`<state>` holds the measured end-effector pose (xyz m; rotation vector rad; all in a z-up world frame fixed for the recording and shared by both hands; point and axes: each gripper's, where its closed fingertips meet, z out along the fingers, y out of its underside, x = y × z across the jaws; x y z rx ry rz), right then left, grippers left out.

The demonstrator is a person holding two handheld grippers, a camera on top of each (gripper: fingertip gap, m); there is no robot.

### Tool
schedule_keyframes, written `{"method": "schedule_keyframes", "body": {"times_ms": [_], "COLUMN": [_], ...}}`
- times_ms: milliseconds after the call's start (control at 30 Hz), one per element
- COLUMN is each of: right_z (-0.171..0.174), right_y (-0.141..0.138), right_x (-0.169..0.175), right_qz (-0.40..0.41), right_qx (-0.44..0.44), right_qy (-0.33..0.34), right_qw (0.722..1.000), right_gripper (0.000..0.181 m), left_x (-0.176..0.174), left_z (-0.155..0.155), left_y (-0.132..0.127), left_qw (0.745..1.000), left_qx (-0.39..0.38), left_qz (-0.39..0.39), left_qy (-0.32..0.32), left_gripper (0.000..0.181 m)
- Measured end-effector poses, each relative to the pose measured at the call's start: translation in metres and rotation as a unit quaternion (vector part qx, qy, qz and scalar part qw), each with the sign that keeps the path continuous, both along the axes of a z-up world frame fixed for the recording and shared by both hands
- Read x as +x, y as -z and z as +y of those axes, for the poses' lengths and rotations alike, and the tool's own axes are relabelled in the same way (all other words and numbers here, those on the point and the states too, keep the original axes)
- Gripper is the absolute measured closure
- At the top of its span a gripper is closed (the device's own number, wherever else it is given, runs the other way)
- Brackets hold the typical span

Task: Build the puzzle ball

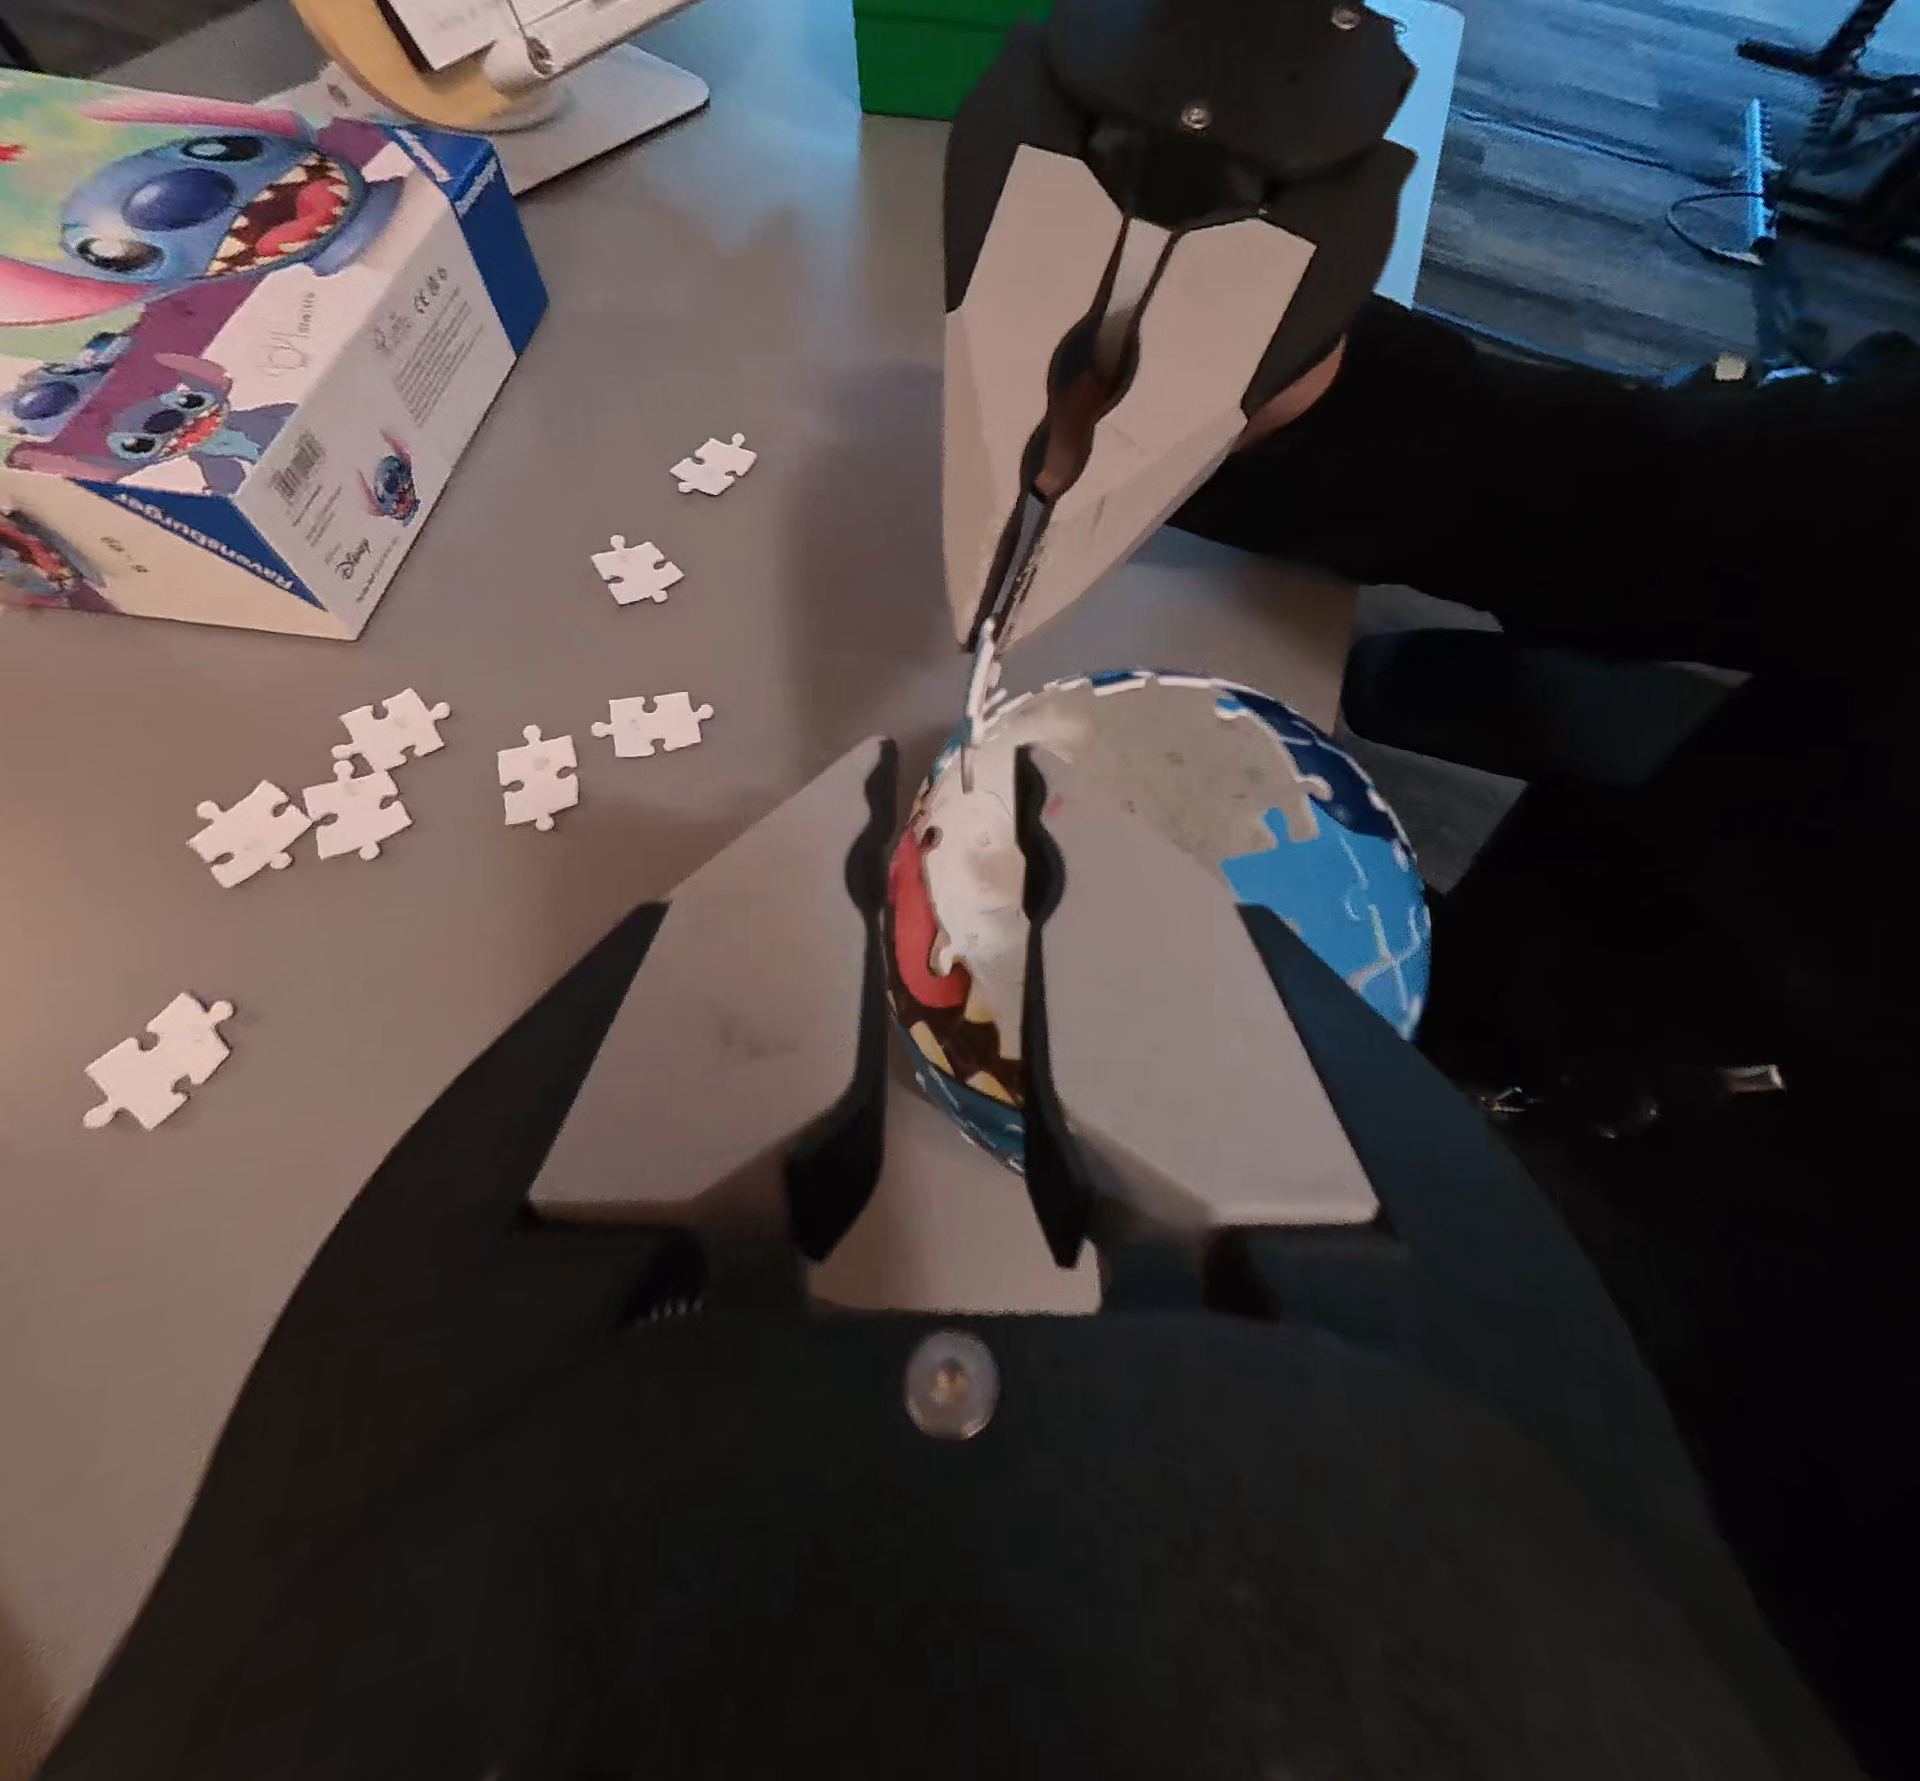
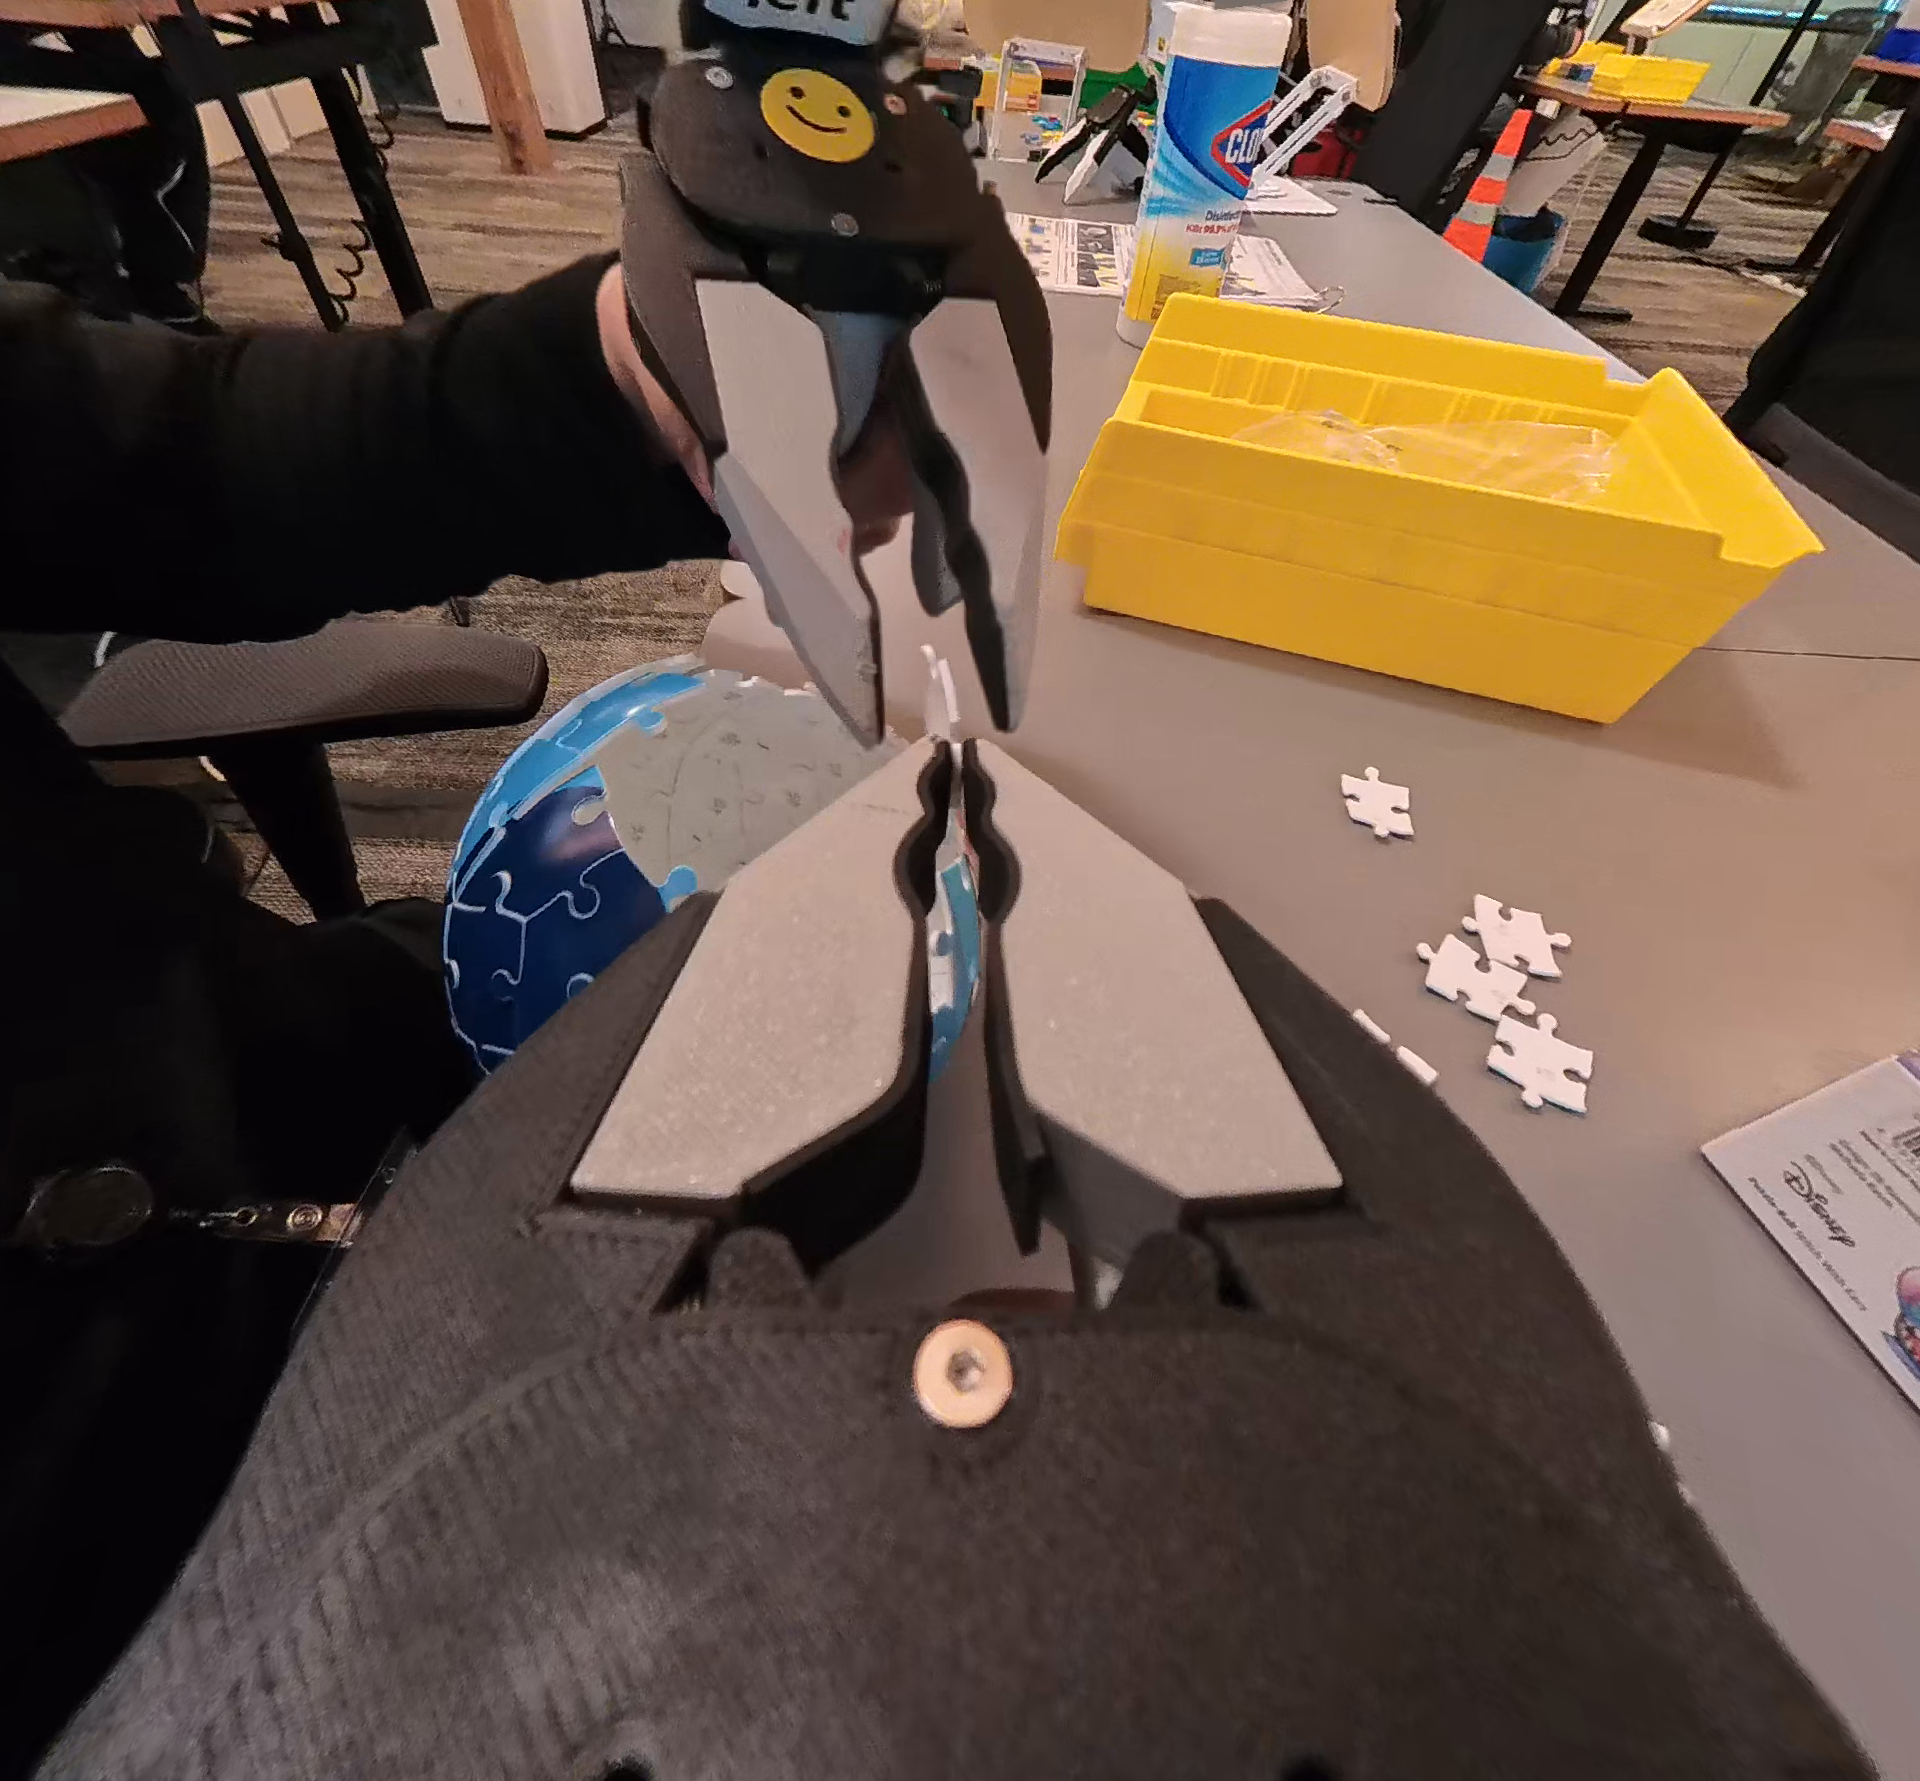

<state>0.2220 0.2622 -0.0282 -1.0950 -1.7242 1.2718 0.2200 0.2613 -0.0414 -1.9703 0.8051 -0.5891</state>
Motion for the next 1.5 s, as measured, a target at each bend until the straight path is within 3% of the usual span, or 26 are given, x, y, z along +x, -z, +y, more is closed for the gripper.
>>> {"method": "schedule_keyframes", "body": {"times_ms": [133, 933, 1500], "right_z": [0.001, -0.002, -0.004], "right_y": [0.001, 0.001, 0.004], "right_x": [0.001, -0.005, -0.006], "right_qz": [-0.002, -0.01, -0.01], "right_qx": [0.006, 0.016, 0.036], "right_qy": [0.0, -0.002, 0.001], "right_qw": [1.0, 1.0, 0.999], "right_gripper": [0.181, 0.181, 0.181], "left_x": [0.003, 0.0, 0.0], "left_z": [0.0, 0.002, -0.001], "left_y": [-0.006, 0.008, 0.007], "left_qw": [1.0, 0.996, 0.994], "left_qx": [0.026, 0.019, 0.027], "left_qz": [0.003, 0.085, 0.101], "left_qy": [0.011, -0.016, -0.022], "left_gripper": [0.181, 0.181, 0.181]}}
